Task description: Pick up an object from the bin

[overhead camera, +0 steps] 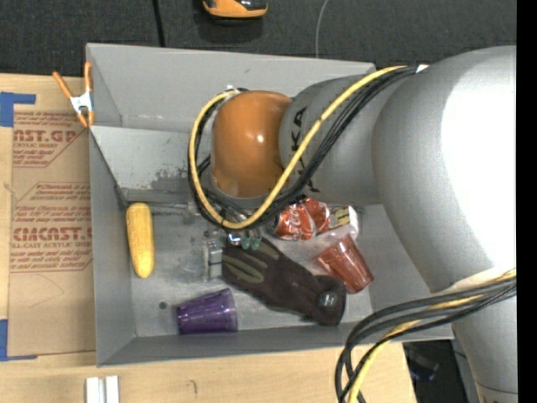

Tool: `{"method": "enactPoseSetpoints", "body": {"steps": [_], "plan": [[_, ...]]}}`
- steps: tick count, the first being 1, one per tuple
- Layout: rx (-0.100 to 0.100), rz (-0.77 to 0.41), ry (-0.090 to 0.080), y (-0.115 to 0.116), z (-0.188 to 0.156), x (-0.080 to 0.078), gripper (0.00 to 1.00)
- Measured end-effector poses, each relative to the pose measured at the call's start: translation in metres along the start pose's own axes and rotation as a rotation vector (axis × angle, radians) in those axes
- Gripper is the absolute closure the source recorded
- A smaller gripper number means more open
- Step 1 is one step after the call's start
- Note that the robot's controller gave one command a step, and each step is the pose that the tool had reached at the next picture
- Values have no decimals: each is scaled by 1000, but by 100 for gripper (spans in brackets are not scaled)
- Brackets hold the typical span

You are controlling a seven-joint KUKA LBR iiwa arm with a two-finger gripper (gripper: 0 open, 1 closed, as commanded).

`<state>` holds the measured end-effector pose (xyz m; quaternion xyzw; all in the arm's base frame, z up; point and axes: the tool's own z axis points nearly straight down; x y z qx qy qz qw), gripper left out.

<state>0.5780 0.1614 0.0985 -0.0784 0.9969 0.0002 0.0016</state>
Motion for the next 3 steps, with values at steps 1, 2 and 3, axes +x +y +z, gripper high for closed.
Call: {"method": "enactPoseSetpoints", "body": {"steps": [1, 2, 3], "plan": [[-1, 16, 5, -55, -51, 40, 0], [-1, 68, -1, -68, -15, 24, 0], [-1, 68, 5, -93, 31, 34, 0]]}}
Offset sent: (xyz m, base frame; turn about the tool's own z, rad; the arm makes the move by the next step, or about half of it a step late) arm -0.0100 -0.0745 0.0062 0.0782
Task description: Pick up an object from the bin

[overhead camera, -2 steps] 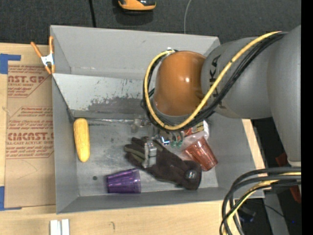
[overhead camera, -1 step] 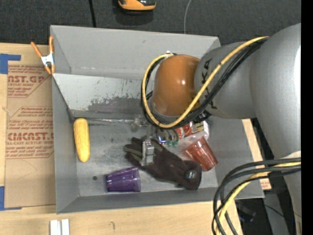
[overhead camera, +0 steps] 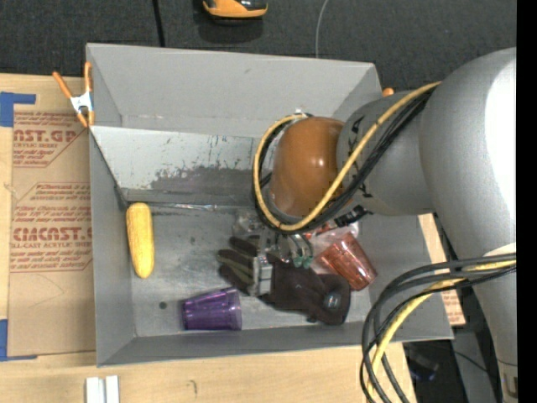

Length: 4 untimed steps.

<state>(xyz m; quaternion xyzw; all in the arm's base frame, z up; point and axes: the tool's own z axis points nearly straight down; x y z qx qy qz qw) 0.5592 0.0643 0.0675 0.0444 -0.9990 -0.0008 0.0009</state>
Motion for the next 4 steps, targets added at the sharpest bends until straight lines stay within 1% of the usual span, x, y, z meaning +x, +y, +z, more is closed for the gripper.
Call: {"method": "enactPoseSetpoints", "body": {"steps": [1, 3, 4], "plan": [[-1, 148, -3, -7, -3, -5, 100], [0, 148, -1, -7, -5, -4, 100], [0, 148, 3, -7, -16, -3, 100]]}}
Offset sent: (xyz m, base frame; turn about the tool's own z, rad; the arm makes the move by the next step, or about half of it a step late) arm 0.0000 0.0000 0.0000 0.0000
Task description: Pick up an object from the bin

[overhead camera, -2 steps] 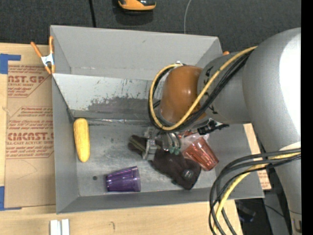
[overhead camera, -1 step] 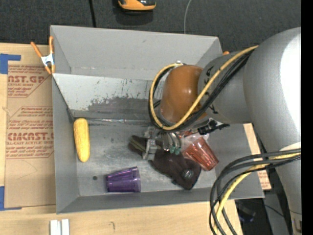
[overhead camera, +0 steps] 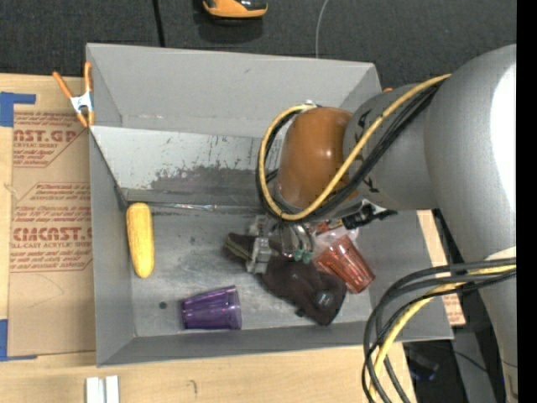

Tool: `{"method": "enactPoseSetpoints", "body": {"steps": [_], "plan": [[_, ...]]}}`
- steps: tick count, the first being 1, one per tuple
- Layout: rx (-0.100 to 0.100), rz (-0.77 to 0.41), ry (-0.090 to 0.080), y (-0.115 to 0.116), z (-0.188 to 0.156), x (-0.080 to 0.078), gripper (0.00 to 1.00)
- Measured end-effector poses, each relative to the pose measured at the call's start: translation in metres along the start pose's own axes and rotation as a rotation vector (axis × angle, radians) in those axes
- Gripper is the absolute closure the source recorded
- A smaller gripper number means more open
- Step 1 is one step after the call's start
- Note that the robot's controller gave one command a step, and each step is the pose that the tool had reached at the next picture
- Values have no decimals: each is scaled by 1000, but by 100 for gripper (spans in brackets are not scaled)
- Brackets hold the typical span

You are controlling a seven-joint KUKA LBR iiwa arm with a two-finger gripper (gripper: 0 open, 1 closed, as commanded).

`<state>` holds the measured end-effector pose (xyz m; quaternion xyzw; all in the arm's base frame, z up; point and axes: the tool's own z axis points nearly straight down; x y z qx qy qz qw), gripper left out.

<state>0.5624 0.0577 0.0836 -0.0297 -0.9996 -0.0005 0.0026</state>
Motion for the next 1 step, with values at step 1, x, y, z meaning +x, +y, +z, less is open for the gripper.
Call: {"method": "enactPoseSetpoints", "body": {"steps": [1], "plan": [[0, 0, -1, 0, -18, 0, 100]]}}
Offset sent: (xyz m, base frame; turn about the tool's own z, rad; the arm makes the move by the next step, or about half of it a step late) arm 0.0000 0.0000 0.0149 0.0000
